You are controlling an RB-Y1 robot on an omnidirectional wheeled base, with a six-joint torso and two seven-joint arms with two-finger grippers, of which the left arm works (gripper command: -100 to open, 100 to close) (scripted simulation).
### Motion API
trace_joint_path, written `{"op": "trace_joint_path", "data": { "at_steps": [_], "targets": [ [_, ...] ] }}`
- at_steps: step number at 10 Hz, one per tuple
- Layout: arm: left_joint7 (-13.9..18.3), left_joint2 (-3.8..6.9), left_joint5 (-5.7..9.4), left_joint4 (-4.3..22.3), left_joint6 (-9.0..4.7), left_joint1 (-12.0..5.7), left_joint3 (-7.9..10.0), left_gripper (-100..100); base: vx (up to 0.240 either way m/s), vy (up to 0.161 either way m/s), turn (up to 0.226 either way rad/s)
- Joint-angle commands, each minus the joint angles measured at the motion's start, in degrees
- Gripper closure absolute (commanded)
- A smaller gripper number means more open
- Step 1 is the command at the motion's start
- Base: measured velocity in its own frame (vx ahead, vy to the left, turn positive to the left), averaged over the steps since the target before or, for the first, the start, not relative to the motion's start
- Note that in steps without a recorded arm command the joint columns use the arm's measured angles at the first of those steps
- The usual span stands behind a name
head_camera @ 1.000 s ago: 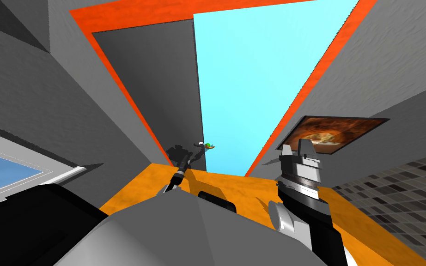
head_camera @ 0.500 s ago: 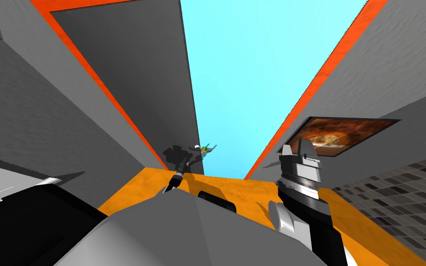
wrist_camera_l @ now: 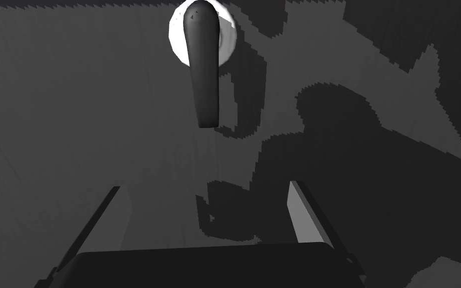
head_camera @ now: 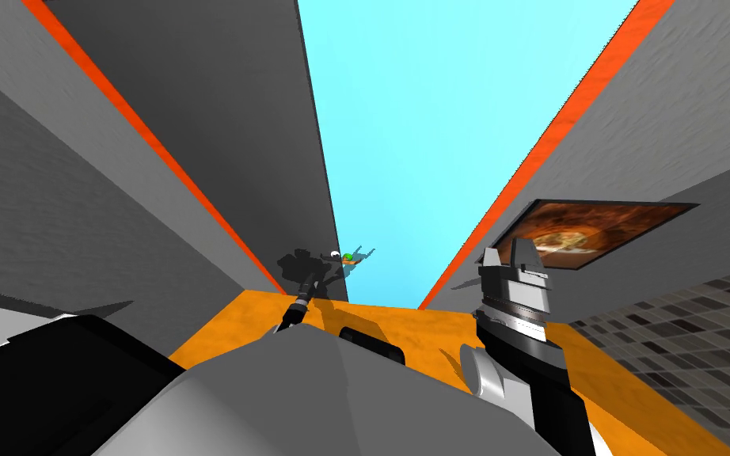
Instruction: Pull the door open
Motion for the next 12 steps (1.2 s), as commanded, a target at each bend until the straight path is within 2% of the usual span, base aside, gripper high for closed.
{"op": "trace_joint_path", "data": {
  "at_steps": [1,2,4,6,8,9,10,11,12],
  "targets": [
    [0.1,1.13,0.79,1.8,-0.23,0.19,1.59,-100,0.004,0.02,-0.033],
    [0.1,1.35,1.0,2.1,-0.24,0.29,2.0,-100,0.009,0.016,-0.038],
    [0.0,2.6,2.17,4.1,-0.31,0.67,4.35,-100,0.04,0.026,-0.076],
    [-0.2,3.33,3.24,6.0,-0.57,0.09,6.33,-100,0.108,0.081,-0.158],
    [-0.2,2.57,3.23,6.5,-0.91,-1.55,6.05,-100,0.162,0.128,-0.176],
    [-0.3,1.65,2.87,6.3,-1.11,-2.83,5.17,-100,0.209,0.054,-0.242],
    [-0.3,1.28,2.71,6.2,-1.18,-3.29,4.78,-100,0.177,0.003,-0.126],
    [-0.3,0.49,2.33,5.9,-1.31,-4.25,3.9,-100,0.156,-0.099,-0.149],
    [0.3,1.59,2.59,6.4,-1.45,-3.6,4.38,-100,0.077,-0.057,-0.027]
  ]
}}
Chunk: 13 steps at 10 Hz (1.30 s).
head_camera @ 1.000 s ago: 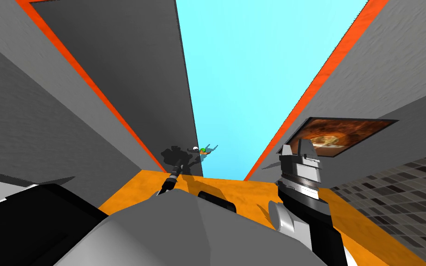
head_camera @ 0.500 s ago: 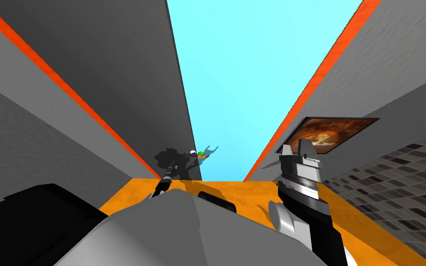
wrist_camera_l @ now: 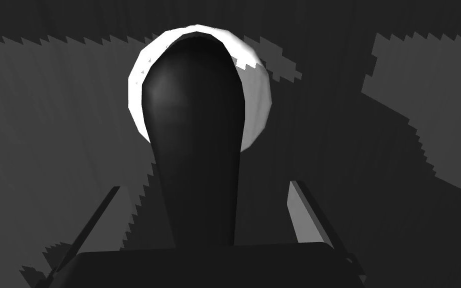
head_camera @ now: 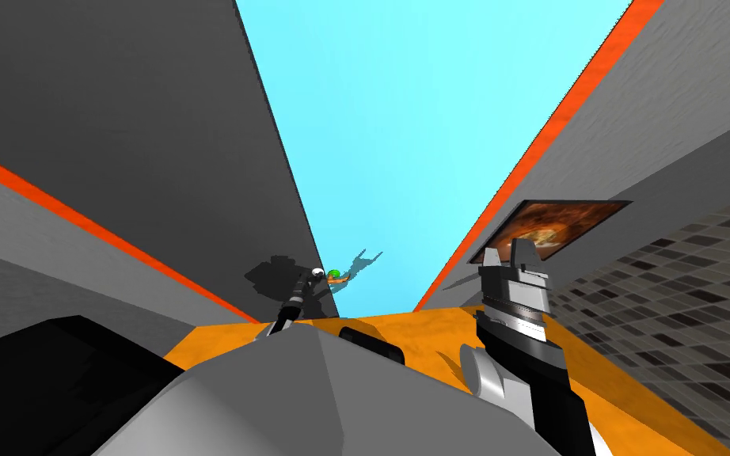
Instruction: Pull the door open
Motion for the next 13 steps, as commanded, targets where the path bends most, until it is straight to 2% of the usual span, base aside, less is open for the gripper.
{"op": "trace_joint_path", "data": {
  "at_steps": [1,6,7,9,10,11,13],
  "targets": [
    [0.0,0.08,0.04,0.0,-0.01,0.16,0.1,100,-0.008,0.01,0.029],
    [0.0,0.08,0.04,0.0,-0.01,0.16,0.1,100,-0.014,0.007,-0.008],
    [0.3,1.28,0.46,0.7,-0.02,1.71,1.06,100,-0.107,0.049,0.053],
    [0.8,2.11,0.55,0.9,-0.38,2.69,1.31,100,-0.158,0.017,0.012],
    [1.4,2.71,0.41,0.9,-0.91,3.46,1.08,100,-0.16,-0.07,-0.086],
    [1.4,2.71,0.41,0.9,-0.91,3.46,1.08,100,-0.134,-0.062,-0.018],
    [2.8,3.26,-0.4,0.5,-2.36,4.33,-0.54,100,-0.166,-0.01,-0.143]
  ]
}}
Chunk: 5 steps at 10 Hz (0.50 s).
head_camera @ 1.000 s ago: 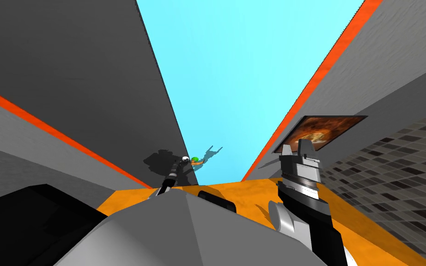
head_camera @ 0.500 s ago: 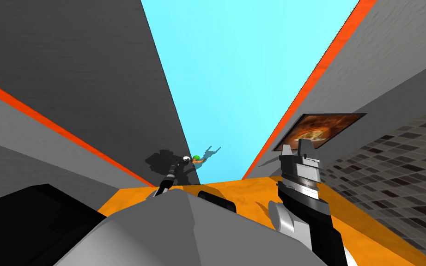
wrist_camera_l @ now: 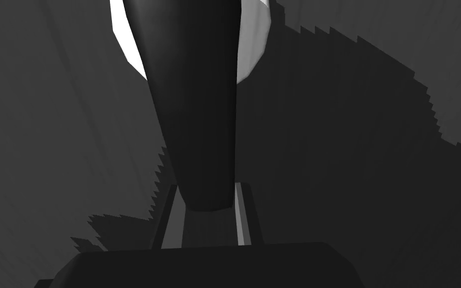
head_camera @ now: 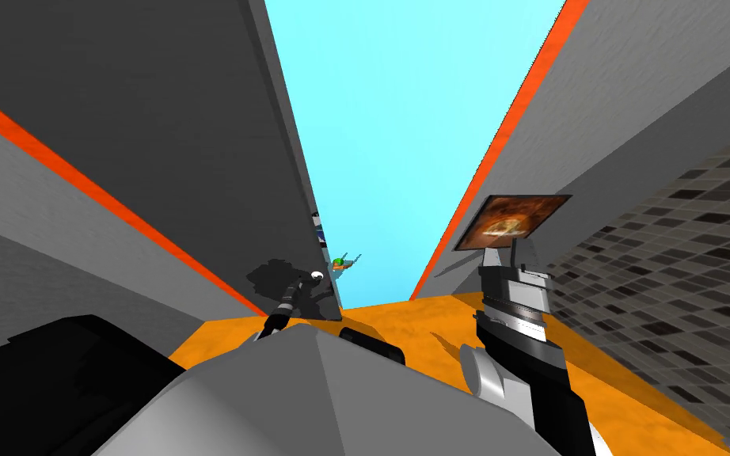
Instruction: Pull the door open
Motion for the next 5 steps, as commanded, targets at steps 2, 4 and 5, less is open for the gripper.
{"op": "trace_joint_path", "data": {
  "at_steps": [2,4,5],
  "targets": [
    [1.5,0.0,-1.13,-1.3,-1.56,0.76,-2.31,100,-0.194,0.027,-0.148],
    [2.3,-0.1,-1.81,-1.8,-2.47,0.8,-3.72,100,-0.174,0.04,-0.128],
    [2.7,-0.16,-2.09,-2.0,-2.83,0.79,-4.29,100,-0.095,0.041,-0.106]
  ]
}}
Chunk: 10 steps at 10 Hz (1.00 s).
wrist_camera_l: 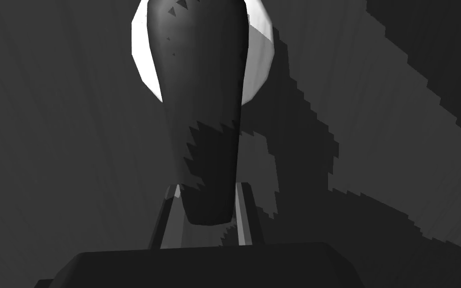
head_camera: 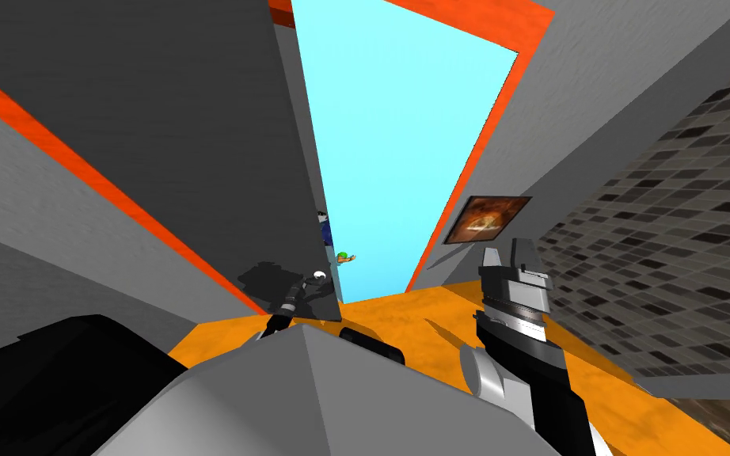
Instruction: Pull the door open
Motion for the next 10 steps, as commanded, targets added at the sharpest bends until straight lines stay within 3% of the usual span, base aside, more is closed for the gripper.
{"op": "trace_joint_path", "data": {
  "at_steps": [1,2,3,4,10],
  "targets": [
    [0.6,-0.29,-0.51,1.7,-1.83,-1.15,-1.11,100,-0.037,0.024,-0.025],
    [1.0,-0.4,-0.9,1.5,-2.32,-1.19,-1.93,100,-0.044,0.019,-0.066],
    [0.6,0.03,-0.42,1.8,-1.91,-0.8,-0.86,100,-0.027,0.023,-0.001],
    [1.7,0.68,-0.89,2.0,-3.78,0.24,-1.68,100,-0.098,0.026,-0.174],
    [4.1,2.17,-2.14,2.3,-7.99,2.82,-3.92,100,-0.197,0.025,-0.119]
  ]
}}
